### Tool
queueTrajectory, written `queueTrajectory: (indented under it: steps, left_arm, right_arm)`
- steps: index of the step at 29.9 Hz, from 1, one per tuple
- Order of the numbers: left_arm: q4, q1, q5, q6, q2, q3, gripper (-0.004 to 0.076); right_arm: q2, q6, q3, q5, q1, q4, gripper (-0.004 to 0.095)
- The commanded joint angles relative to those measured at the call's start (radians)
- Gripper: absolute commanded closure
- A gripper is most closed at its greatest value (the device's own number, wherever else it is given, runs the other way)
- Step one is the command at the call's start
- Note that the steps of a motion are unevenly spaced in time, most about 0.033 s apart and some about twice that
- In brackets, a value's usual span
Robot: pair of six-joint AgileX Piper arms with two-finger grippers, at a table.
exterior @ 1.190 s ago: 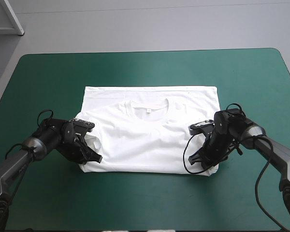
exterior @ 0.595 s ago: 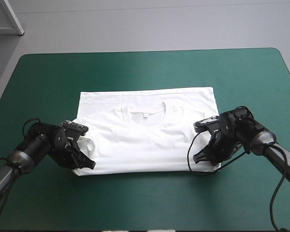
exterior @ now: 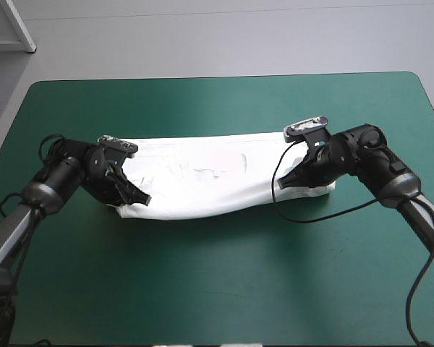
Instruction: Fold the cloth
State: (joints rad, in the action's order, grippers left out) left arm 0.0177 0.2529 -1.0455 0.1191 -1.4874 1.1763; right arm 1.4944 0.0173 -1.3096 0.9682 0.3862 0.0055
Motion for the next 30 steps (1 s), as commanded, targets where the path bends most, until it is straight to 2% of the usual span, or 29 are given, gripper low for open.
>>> queueTrajectory:
  steps: [1,7,14,22,30]
  left_arm:
    - [0.004,0.000,0.001,-0.008,-0.051,0.139,0.0704]
    - [0.001,-0.043,-0.013,-0.002,-0.175,0.370,0.0704]
    - [-0.093,-0.124,-0.055,0.069,-0.308,0.574,0.0704]
    - [-0.086,-0.128,-0.002,0.074,-0.428,0.645,0.0704]
    - [0.011,-0.128,0.098,-0.024,-0.485,0.649,0.0704]
  right_arm:
    - [0.024,-0.026,-0.101,-0.037,-0.022,-0.069,0.0925]
    - [0.126,-0.017,-0.223,-0.041,-0.092,-0.069,0.0925]
    - [0.236,0.083,-0.361,-0.044,-0.142,-0.005,0.0925]
    - [0.417,0.117,-0.549,-0.074,-0.142,0.043,0.0925]
    - [0.558,0.117,-0.668,-0.075,-0.142,0.043,0.0925]
